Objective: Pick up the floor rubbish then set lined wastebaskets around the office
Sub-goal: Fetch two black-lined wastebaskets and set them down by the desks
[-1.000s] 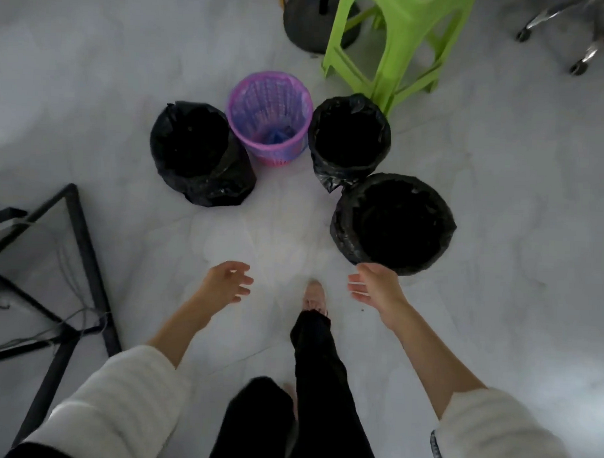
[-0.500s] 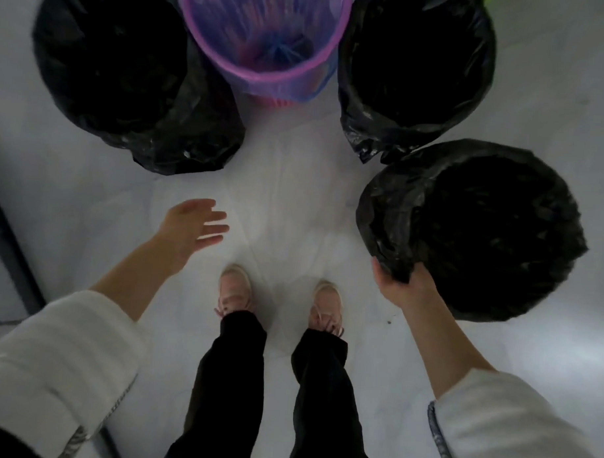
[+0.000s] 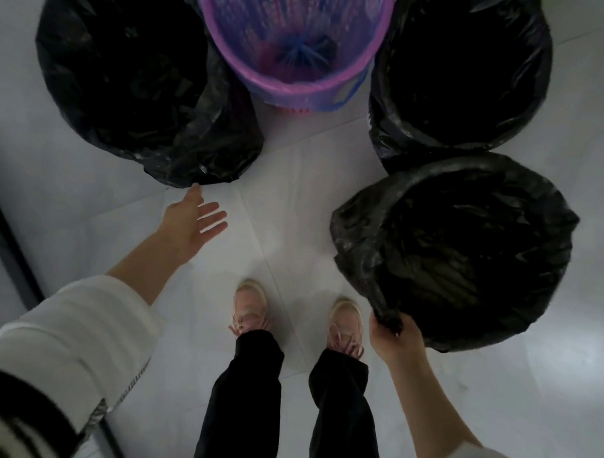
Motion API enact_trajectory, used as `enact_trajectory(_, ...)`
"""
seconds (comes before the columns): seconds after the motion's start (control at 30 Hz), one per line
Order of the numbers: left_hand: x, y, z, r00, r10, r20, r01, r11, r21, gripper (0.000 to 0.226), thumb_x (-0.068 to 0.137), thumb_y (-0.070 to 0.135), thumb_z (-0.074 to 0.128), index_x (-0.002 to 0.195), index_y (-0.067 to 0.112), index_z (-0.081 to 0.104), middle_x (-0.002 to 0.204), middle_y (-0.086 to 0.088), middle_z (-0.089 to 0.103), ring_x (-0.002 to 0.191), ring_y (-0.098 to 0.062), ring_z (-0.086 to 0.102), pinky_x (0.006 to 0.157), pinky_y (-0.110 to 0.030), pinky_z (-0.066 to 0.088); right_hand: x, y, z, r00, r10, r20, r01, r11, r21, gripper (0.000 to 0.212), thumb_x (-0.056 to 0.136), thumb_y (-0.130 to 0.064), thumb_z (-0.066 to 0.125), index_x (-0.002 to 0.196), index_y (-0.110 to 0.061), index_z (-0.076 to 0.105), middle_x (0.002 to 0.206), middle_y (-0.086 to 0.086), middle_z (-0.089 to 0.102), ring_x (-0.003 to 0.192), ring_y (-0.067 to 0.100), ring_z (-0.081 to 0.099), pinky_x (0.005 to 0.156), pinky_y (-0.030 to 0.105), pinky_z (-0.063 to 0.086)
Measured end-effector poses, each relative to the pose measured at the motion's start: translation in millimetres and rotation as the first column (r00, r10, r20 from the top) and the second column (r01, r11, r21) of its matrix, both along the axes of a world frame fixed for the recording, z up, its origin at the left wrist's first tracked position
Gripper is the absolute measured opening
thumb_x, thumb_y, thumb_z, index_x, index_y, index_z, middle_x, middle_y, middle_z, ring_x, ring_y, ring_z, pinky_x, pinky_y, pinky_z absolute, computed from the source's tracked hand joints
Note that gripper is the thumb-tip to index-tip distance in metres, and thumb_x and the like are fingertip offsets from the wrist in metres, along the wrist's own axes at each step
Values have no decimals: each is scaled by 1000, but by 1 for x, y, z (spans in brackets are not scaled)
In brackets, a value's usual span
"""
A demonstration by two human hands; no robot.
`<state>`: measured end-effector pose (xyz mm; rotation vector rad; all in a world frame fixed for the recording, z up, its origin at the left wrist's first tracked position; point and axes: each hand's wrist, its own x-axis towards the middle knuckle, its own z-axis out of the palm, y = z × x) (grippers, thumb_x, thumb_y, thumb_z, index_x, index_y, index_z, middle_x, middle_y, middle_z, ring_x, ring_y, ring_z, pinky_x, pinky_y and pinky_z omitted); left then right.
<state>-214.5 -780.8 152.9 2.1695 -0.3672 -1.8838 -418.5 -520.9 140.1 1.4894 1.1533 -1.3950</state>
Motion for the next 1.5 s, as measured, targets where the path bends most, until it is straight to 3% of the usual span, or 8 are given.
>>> enact_trajectory(0.03, 2, -7, -6, 1000, -9, 3, 9, 1000, -10, 58, 97, 38, 45, 141, 2, 33, 129, -14, 51, 110, -28, 57, 87, -38, 50, 9, -2, -3, 1000, 31, 2, -31, 999, -31, 12, 82, -5, 57, 94, -3, 59, 65, 13, 72, 83, 21, 60, 54, 26, 58)
enact_trajectory(0.13, 3, -32, -27, 999, 5, -47, -7, 999, -47, 68, 94, 50, 42, 145, 8, 30, 141, -14, 45, 114, -26, 54, 85, -36, 51, 26, 0, -18, 993, 107, -49, -110, 992, -55, 78, 39, -2, 77, 114, -2, 57, 104, 15, 67, 97, 26, 61, 75, 32, 57)
enact_trajectory(0.23, 2, -56, -44, 984, 135, -117, -143, 988, -60, 70, 91, 58, 39, 142, 11, 36, 139, -13, 49, 107, -21, 58, 77, -32, 55, 31, 0, -25, 978, 189, -84, -191, 981, -21, 56, 63, -8, 57, 119, -5, 55, 106, 11, 62, 95, 23, 61, 65, 26, 60)
enact_trajectory(0.33, 1, -70, -61, 936, 292, -194, -305, 951, -40, 66, 91, 58, 39, 140, 13, 41, 135, -12, 52, 120, -22, 55, 95, -33, 51, 25, 7, -28, 956, 263, -130, -268, 963, -19, 26, 90, -5, 44, 111, -6, 58, 98, 9, 67, 86, 20, 69, 59, 24, 58)
enact_trajectory(0.57, -8, -83, -68, 766, 557, -323, -607, 792, -73, 25, 95, 18, 47, 115, 5, 56, 132, -12, 56, 122, -24, 55, 93, -32, 51, 12, -8, -16, 945, 293, -146, -301, 953, -35, 24, 95, -5, 37, 95, -6, 61, 70, 7, 74, 64, 17, 73, 58, 22, 58)
enact_trajectory(0.83, 15, -35, -61, 734, 631, -250, -645, 764, 34, 24, 97, 14, 36, 86, 5, 55, 135, -11, 55, 126, -22, 52, 91, -27, 48, 28, -19, -17, 965, 239, -110, -246, 968, -51, 41, 75, 0, 50, 116, -3, 57, 85, 14, 71, 92, 25, 62, 69, 28, 59)
enact_trajectory(1.07, 45, 38, -40, 784, 599, -162, -592, 800, 95, 19, 95, 11, 41, 83, 8, 56, 86, -5, 60, 77, -14, 57, 61, -19, 48, 36, -33, -9, 976, 202, -75, -205, 978, -29, 35, 94, -6, 42, 128, -3, 52, 102, 16, 61, 93, 28, 60, 87, 34, 52)
enact_trajectory(1.5, 105, 129, 173, 742, 669, -35, -642, 724, 252, 24, 98, 11, 36, 80, 6, 50, 84, -7, 54, 72, -14, 51, 51, -18, 48, 69, -39, 216, 889, 458, -6, -458, 889, -15, 24, 97, -8, 37, 106, 3, 57, 92, 17, 57, 108, 27, 56, 96, 31, 43)
